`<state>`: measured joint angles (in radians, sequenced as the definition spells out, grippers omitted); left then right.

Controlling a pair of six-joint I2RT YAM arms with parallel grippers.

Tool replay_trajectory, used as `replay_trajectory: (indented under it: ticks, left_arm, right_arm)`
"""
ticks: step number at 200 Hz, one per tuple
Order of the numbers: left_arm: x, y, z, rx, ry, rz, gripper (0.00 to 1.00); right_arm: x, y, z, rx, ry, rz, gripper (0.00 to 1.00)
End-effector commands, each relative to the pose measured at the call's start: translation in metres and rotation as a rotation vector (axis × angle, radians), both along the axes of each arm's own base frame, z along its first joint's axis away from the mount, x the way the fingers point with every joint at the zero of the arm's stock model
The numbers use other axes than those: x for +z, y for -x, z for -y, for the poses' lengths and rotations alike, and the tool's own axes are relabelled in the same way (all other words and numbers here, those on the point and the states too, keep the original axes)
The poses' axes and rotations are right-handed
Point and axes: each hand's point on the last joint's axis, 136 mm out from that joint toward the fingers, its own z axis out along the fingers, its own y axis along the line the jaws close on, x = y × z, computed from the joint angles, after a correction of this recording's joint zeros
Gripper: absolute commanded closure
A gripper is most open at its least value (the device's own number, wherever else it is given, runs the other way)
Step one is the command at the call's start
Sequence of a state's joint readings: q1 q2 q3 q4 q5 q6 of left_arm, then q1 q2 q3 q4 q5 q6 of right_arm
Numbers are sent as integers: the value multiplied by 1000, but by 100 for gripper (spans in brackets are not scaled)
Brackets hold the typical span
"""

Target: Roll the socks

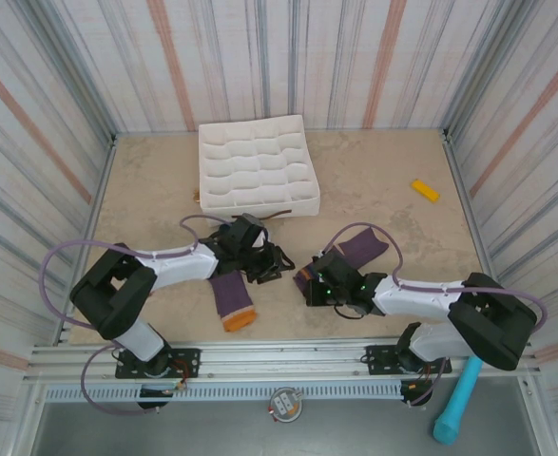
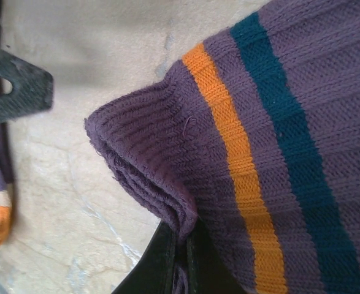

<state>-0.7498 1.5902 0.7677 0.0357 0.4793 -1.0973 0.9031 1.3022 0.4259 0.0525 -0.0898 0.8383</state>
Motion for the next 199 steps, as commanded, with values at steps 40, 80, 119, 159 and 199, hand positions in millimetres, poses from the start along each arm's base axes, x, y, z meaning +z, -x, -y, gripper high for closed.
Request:
replay_trajectory:
  ticks: [40,80,119,159,199]
  left_arm:
    - [10,-3,3,-47,16,147,50]
    - [9,-1,3,-54,10,158,38]
    - [7,4,16,-87,37,154,41]
    - [-5,8,25,-102,44,125,51]
    - [-12,10,32,-110,45,130,59]
  right_arm:
    - [-28,19,31,-114,-65,-225,100]
    - [-32,19,49,-188,-131,-314,100]
    - [-43,23,58,-204,-109,-369,100]
    - [-49,25,60,-229,-150,-427,100]
    - [-55,31,66,-259,-140,-493,100]
